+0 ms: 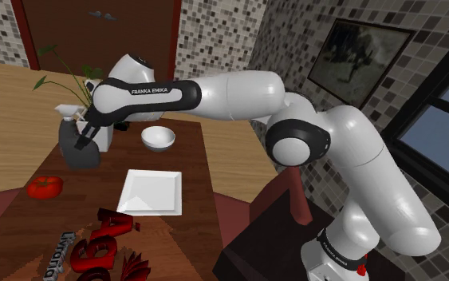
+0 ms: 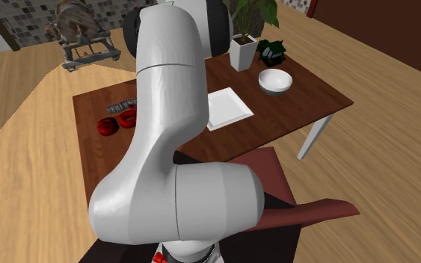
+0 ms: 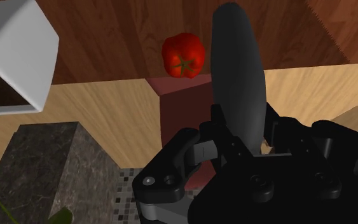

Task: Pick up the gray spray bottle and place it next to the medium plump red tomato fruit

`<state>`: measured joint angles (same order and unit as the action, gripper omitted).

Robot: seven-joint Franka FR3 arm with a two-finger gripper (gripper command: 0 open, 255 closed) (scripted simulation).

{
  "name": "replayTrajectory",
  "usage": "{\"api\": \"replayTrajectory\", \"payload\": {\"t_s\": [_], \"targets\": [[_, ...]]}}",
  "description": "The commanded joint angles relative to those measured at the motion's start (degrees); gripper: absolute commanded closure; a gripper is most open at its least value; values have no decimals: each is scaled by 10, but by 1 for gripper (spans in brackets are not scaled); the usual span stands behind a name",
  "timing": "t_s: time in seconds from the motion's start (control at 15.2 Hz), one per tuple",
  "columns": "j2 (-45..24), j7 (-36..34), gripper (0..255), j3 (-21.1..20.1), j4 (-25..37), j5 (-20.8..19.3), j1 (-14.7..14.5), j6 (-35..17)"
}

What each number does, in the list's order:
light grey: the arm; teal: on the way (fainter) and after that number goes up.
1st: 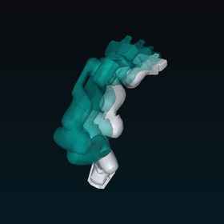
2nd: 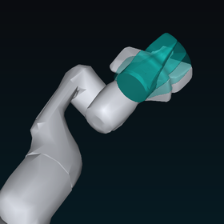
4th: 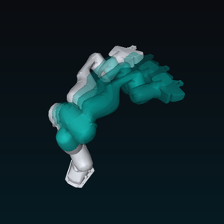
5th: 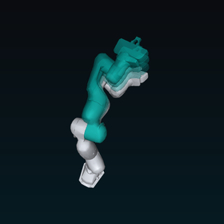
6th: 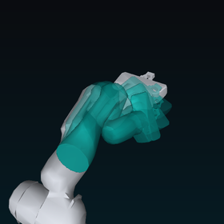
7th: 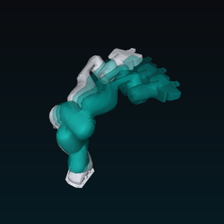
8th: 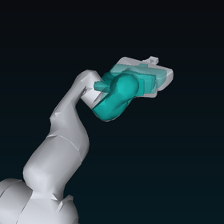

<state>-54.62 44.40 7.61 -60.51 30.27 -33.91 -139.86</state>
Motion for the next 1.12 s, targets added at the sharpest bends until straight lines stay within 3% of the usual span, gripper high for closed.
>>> {"api": "replayTrajectory", "payload": {"t_s": [0.0,1.06], "targets": [[-8,4,255,-3,-2,3,0,-10],[-87,34,255,-24,20,19,9,-68]]}}
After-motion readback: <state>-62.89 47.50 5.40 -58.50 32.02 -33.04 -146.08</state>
